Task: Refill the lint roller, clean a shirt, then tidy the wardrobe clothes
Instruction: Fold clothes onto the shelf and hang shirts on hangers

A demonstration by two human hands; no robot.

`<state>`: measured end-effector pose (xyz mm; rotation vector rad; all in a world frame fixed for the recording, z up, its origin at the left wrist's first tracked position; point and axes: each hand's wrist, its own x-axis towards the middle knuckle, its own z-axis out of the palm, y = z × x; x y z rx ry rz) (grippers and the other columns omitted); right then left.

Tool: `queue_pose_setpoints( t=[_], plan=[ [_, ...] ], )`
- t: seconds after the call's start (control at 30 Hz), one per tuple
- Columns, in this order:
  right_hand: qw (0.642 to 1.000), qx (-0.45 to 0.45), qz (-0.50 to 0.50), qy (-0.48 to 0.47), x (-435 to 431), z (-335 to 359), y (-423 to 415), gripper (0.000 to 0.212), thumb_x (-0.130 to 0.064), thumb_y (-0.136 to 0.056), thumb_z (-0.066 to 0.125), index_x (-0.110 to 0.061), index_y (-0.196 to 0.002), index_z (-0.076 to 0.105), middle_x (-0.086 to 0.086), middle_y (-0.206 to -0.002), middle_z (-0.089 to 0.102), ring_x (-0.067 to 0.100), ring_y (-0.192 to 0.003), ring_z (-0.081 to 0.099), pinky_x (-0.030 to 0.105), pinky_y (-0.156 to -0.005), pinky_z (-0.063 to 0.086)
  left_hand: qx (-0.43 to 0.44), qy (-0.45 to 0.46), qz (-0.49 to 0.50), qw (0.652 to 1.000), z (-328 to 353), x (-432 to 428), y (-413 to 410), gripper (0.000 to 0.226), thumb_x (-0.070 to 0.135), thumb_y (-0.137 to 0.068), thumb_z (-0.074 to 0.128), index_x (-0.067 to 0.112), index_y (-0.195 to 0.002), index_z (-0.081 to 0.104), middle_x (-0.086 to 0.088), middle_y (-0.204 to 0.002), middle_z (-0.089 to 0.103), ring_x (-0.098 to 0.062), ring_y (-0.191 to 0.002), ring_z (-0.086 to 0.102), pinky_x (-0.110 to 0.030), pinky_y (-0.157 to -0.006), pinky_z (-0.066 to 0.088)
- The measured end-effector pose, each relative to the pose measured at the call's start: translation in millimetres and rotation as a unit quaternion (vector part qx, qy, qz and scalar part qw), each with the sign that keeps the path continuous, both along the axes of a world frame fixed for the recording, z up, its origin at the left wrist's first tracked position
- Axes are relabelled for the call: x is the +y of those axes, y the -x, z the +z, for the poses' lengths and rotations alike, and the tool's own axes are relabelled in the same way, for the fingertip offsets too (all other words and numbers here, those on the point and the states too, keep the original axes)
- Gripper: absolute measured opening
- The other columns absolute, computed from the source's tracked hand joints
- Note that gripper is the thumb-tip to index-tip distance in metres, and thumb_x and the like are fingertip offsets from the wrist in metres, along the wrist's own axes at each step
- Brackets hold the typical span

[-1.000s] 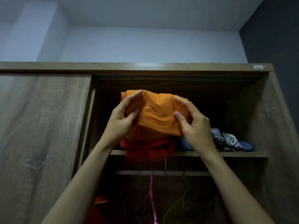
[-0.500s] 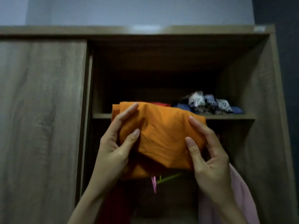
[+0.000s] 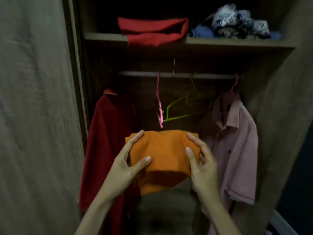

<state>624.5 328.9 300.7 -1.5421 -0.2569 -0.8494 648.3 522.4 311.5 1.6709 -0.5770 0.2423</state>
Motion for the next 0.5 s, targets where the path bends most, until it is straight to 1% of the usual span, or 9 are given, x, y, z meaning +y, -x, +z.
queue_pose_setpoints(
  t=[0.07, 0.13, 0.2, 0.27, 0.37, 0.4, 0.43, 0.47, 0.5],
  plan=[
    [1.0, 0.004, -0.007, -0.008, -1, -4, -4, 0.028, -0.012, -0.094, 0.054, -0.032, -0.112, 0.06, -0.031, -0.113, 0.061, -0.015, -0.109, 0.053, 0.004, -0.086, 0.041, 0.022, -0.061, -0.04, 0.997, -6, 6, -3, 0.085, 0.018, -0.079, 0.074, 0.049, -0.142, 0.025, 0.038, -0.133, 0.022, 0.043, -0.096, 0.031, 0.007, -0.072, 0.036],
    [1.0, 0.011, -0.019, -0.014, -5, -8, -11, 0.027, -0.012, -0.095, 0.054, -0.032, -0.111, 0.061, -0.025, -0.116, 0.061, -0.009, -0.113, 0.054, 0.009, -0.093, 0.042, 0.022, -0.118, -0.077, 0.99, -10, 11, -7, 0.097, 0.014, -0.075, 0.078, 0.046, -0.145, 0.018, 0.035, -0.136, 0.018, 0.043, -0.099, 0.029, 0.008, -0.075, 0.035],
    [0.999, 0.025, -0.032, -0.02, -11, -12, -17, 0.026, -0.012, -0.095, 0.054, -0.03, -0.11, 0.064, -0.021, -0.116, 0.064, -0.001, -0.115, 0.055, 0.016, -0.098, 0.043, 0.0, -0.178, -0.08, 0.981, -13, 14, -13, 0.101, 0.017, -0.073, 0.08, 0.047, -0.146, 0.016, 0.036, -0.138, 0.017, 0.043, -0.105, 0.023, 0.009, -0.08, 0.031],
    [0.998, 0.039, -0.024, -0.031, -15, -12, -21, 0.025, -0.013, -0.095, 0.054, -0.029, -0.111, 0.065, -0.017, -0.116, 0.064, 0.001, -0.112, 0.058, 0.017, -0.096, 0.046, -0.044, -0.203, -0.048, 0.977, -16, 14, -20, 0.093, 0.019, -0.077, 0.078, 0.046, -0.146, 0.022, 0.036, -0.139, 0.023, 0.039, -0.113, 0.022, 0.008, -0.087, 0.027],
    [0.997, 0.068, -0.015, -0.046, -17, -10, -24, 0.024, -0.021, -0.094, 0.056, -0.032, -0.113, 0.065, -0.017, -0.116, 0.063, 0.004, -0.11, 0.06, 0.02, -0.092, 0.049, -0.09, -0.139, 0.026, 0.986, -14, 12, -32, 0.056, 0.008, -0.089, 0.064, 0.036, -0.136, 0.05, 0.025, -0.132, 0.052, 0.019, -0.118, 0.046, -0.003, -0.095, 0.037],
    [0.995, 0.079, -0.008, -0.053, -18, -11, -25, 0.024, -0.027, -0.092, 0.057, -0.033, -0.114, 0.065, -0.015, -0.118, 0.063, 0.007, -0.112, 0.059, 0.023, -0.093, 0.05, -0.095, -0.11, 0.045, 0.988, -12, 10, -34, 0.045, 0.004, -0.092, 0.058, 0.031, -0.128, 0.059, 0.022, -0.123, 0.062, 0.012, -0.114, 0.054, -0.008, -0.094, 0.042],
    [0.994, 0.09, 0.01, -0.057, -19, -12, -25, 0.028, -0.038, -0.089, 0.058, -0.034, -0.117, 0.064, -0.012, -0.123, 0.061, 0.011, -0.116, 0.058, 0.026, -0.095, 0.05, -0.091, -0.085, 0.06, 0.99, -9, 7, -36, 0.036, 0.002, -0.094, 0.053, 0.027, -0.116, 0.067, 0.021, -0.108, 0.069, 0.008, -0.103, 0.061, -0.011, -0.087, 0.047],
    [0.993, 0.096, 0.04, -0.053, -19, -13, -24, 0.042, -0.053, -0.083, 0.06, -0.036, -0.122, 0.061, -0.009, -0.131, 0.057, 0.013, -0.119, 0.055, 0.031, -0.097, 0.049, -0.079, -0.061, 0.07, 0.992, -6, 4, -38, 0.032, 0.002, -0.095, 0.049, 0.025, -0.098, 0.071, 0.021, -0.089, 0.071, 0.006, -0.085, 0.064, -0.014, -0.075, 0.05],
    [0.992, 0.097, 0.076, -0.039, -20, -14, -23, 0.061, -0.067, -0.074, 0.062, -0.039, -0.127, 0.055, -0.009, -0.137, 0.051, 0.012, -0.121, 0.054, 0.033, -0.097, 0.049, -0.061, -0.042, 0.081, 0.994, -3, 1, -40, 0.031, 0.005, -0.097, 0.047, 0.022, -0.079, 0.067, 0.018, -0.069, 0.066, 0.005, -0.065, 0.059, -0.016, -0.062, 0.046]
  ],
)
